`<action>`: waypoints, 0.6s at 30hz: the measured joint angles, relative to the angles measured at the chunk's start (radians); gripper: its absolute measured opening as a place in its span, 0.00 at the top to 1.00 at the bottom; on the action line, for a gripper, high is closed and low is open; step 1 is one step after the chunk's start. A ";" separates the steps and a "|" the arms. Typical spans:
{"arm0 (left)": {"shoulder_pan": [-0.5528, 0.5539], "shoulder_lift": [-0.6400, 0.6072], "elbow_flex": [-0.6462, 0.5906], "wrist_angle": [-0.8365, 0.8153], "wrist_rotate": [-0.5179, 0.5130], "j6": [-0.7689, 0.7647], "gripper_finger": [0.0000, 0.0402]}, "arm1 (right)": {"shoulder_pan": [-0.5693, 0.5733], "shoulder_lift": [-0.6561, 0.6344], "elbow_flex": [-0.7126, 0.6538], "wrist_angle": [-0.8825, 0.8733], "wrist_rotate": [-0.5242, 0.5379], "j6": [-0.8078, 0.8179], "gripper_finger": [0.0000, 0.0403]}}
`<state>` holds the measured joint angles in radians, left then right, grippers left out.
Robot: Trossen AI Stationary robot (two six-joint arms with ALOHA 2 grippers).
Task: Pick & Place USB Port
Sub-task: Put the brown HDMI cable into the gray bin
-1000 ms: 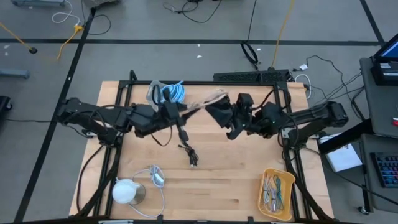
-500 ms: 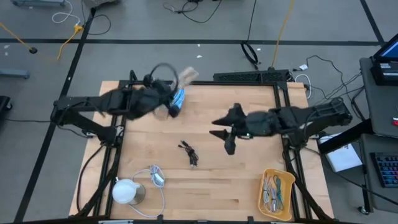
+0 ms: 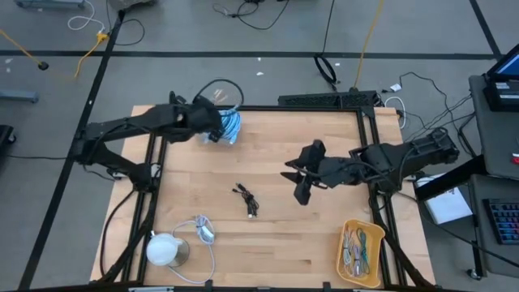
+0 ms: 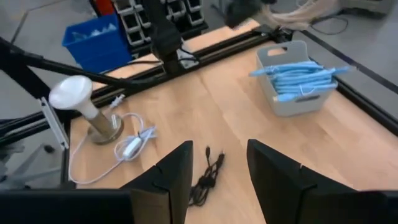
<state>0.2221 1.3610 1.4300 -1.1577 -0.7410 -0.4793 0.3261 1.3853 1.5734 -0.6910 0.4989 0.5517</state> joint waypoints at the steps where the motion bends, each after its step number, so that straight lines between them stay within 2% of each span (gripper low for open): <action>1: 0.016 0.020 -0.002 -0.054 0.001 -0.025 0.91 | 0.003 0.000 0.000 0.009 0.002 -0.007 0.64; 5: 0.047 0.075 -0.001 -0.127 0.006 -0.056 0.91 | 0.006 0.000 0.000 0.033 -0.009 -0.017 0.64; 10: 0.035 0.103 0.000 -0.067 0.000 -0.035 0.91 | 0.004 0.001 0.000 0.048 -0.006 -0.025 0.64; 18: 0.083 0.186 -0.011 -0.061 0.013 -0.058 0.91 | 0.030 0.001 0.000 0.119 -0.029 -0.061 0.65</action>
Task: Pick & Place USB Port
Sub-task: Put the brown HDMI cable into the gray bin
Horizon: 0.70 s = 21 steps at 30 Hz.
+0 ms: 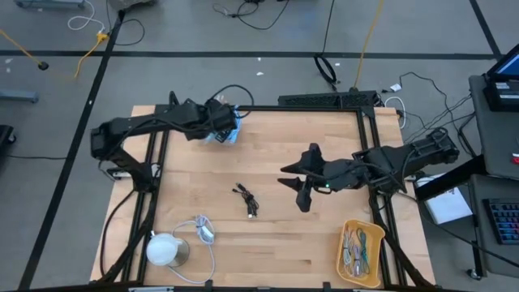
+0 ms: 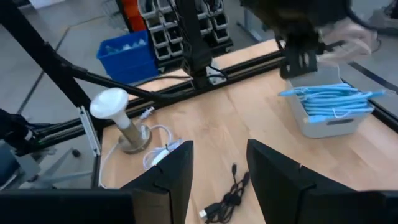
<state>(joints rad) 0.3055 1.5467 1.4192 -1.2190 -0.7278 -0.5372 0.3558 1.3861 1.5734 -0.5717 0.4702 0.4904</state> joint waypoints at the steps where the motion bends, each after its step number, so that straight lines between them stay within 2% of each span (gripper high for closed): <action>1: 0.009 0.011 -0.006 0.006 0.007 -0.001 0.91 | 0.001 0.000 0.000 0.008 0.000 -0.006 0.65; 12: 0.091 0.071 -0.084 0.050 0.065 -0.042 0.91 | 0.013 0.000 0.000 0.045 -0.029 -0.035 0.65; 21: 0.155 0.072 -0.237 0.109 0.120 -0.075 0.91 | 0.013 0.000 0.000 0.045 -0.056 -0.061 0.65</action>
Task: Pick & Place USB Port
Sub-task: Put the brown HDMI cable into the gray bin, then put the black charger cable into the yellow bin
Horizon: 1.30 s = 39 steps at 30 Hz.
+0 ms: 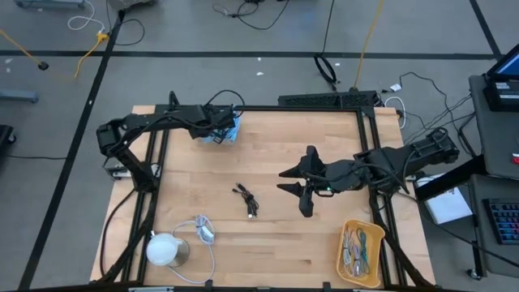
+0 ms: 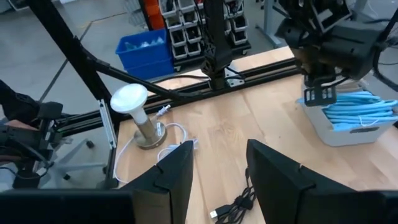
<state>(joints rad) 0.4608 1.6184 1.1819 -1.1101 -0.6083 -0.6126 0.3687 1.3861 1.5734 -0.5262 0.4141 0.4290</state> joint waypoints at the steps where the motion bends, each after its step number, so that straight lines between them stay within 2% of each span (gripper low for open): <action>1: 0.000 -0.001 -0.010 0.010 0.001 0.001 0.91 | 0.000 0.000 0.000 0.001 0.000 -0.002 0.65; 9: -0.001 -0.001 -0.015 0.077 0.006 -0.009 0.89 | 0.000 0.000 0.000 0.001 0.000 -0.023 0.65; 18: -0.001 -0.001 -0.013 0.147 0.029 -0.014 0.59 | 0.000 -0.005 -0.001 0.001 -0.001 -0.023 0.65; 26: -0.004 -0.048 0.037 0.119 -0.007 -0.025 0.42 | -0.001 -0.008 -0.001 -0.007 -0.001 -0.030 0.65; 32: -0.018 -0.146 0.129 0.103 -0.035 0.005 0.40 | -0.029 -0.006 -0.001 -0.110 -0.001 0.036 0.65; 36: -0.063 -0.237 0.209 0.117 0.033 0.016 0.43 | -0.088 0.016 -0.047 -0.194 0.010 0.109 0.65; 39: -0.122 -0.305 0.252 0.118 0.083 0.011 0.45 | -0.165 0.047 -0.146 -0.133 -0.048 0.155 0.65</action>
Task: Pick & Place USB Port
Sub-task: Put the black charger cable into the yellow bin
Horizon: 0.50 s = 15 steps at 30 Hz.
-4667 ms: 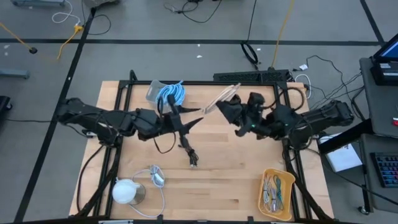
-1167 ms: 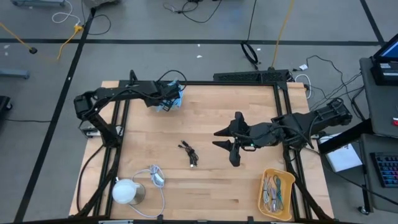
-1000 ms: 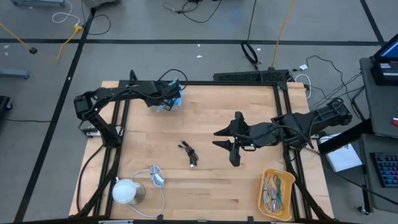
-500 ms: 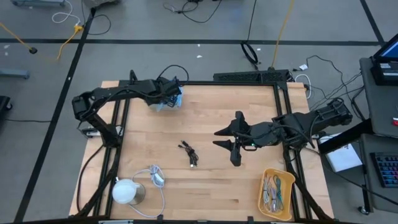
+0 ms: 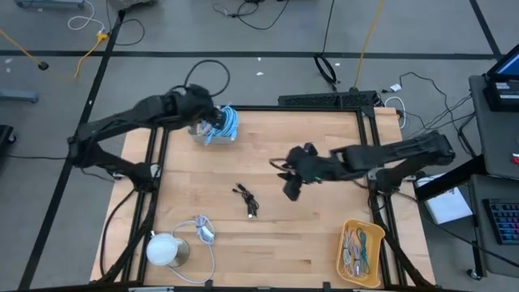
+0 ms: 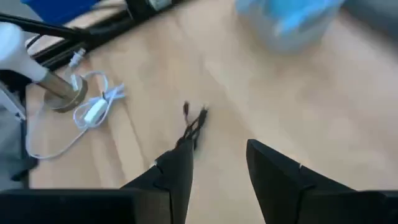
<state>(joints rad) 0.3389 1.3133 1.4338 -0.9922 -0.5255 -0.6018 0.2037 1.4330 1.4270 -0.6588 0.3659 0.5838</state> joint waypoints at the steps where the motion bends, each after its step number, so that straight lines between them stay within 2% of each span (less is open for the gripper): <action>1: -0.026 -0.022 0.006 -0.004 0.002 -0.010 0.46 | -0.031 0.014 -0.039 0.047 -0.052 0.023 0.65; 5: -0.117 -0.114 0.010 -0.035 0.003 -0.062 0.47 | -0.129 0.113 -0.197 0.346 -0.347 0.148 0.65; 7: -0.152 -0.143 0.010 -0.075 -0.010 -0.086 0.47 | -0.147 0.179 -0.246 0.500 -0.430 0.211 0.65; 9: -0.185 -0.168 0.010 -0.116 -0.024 -0.098 0.46 | -0.156 0.241 -0.254 0.583 -0.449 0.251 0.65; 15: -0.255 -0.202 0.010 -0.172 -0.028 -0.071 0.44 | -0.158 0.382 -0.214 0.572 -0.446 0.304 0.65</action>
<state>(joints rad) 0.0842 1.1116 1.4441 -1.1641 -0.5533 -0.6727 0.0452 1.8150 1.2131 -0.0866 -0.0801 0.8873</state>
